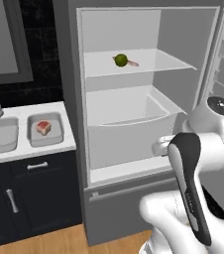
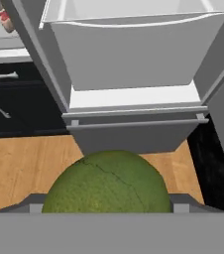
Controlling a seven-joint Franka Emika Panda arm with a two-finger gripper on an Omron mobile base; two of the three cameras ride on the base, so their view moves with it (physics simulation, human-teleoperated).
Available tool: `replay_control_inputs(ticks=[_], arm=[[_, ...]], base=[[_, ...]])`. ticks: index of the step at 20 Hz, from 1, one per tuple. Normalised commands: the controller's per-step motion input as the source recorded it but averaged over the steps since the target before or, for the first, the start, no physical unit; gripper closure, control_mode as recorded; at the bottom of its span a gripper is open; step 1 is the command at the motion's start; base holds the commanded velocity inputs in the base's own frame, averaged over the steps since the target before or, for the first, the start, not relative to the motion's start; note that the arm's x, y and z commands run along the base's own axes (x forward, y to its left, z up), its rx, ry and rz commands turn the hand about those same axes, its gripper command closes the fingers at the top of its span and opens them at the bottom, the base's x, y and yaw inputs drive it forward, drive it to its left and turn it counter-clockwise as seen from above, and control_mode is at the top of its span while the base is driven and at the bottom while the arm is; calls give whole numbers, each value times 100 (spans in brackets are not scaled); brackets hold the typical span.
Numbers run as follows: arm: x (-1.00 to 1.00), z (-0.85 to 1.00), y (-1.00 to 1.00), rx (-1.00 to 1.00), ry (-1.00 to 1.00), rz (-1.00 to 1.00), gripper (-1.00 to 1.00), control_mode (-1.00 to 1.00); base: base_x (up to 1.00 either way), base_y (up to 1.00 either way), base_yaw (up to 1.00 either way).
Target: Place one lime and one steak in each tupperware on the nearby counter, to pack two identical lunches.
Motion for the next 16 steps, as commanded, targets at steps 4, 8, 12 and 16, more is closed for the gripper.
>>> replay_control_inputs(ticks=[4,8,12,16], arm=[[0,0,0,0,0,0,100,100],[0,0,0,0,0,0,100,100],[0,0,0,0,0,0,100,100],[0,0,0,0,0,0,100,100]], base=[[-24,99,1],[38,100,0],[63,100,0],[78,100,0]])
